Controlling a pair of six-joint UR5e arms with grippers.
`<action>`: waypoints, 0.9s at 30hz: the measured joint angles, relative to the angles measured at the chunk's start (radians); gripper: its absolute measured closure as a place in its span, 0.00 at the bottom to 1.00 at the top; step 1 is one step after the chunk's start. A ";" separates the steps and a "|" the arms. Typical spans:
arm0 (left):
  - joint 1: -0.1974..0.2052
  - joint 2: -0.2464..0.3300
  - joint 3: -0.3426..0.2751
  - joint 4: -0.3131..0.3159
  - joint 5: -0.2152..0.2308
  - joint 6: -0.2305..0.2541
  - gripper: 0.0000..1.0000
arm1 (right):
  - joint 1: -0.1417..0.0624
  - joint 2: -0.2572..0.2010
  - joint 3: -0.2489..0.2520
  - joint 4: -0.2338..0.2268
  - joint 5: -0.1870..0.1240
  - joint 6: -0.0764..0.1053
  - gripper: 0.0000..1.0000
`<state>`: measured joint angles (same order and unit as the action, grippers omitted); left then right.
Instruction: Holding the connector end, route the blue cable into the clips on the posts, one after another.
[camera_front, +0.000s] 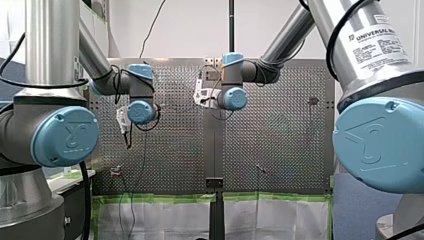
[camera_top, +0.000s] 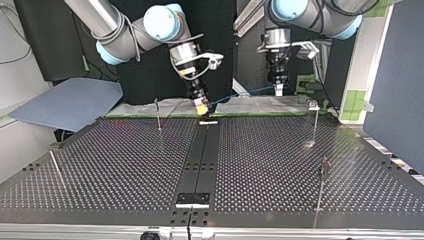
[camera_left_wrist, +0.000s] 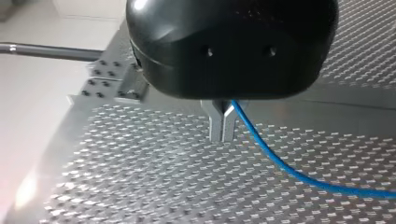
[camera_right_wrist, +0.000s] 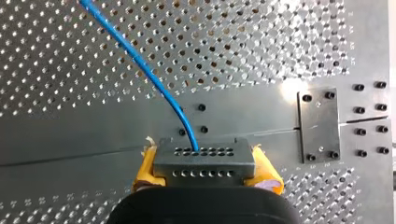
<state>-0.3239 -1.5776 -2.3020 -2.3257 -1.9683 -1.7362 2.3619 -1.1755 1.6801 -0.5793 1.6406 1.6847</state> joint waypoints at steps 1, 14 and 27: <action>0.011 0.011 0.011 -0.011 0.011 -0.006 0.98 | 0.000 0.001 -0.006 0.002 -0.002 0.001 1.00; 0.134 0.114 0.134 -0.134 0.041 -0.082 0.98 | 0.001 0.005 -0.110 0.054 -0.034 0.008 1.00; 0.219 0.172 0.211 -0.246 0.066 -0.105 0.98 | 0.002 0.007 -0.195 0.089 -0.037 0.008 1.00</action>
<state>-0.1054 -1.4055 -2.0913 -2.5718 -1.9020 -1.8411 2.3641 -1.1687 1.4848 -0.4905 1.6037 1.6923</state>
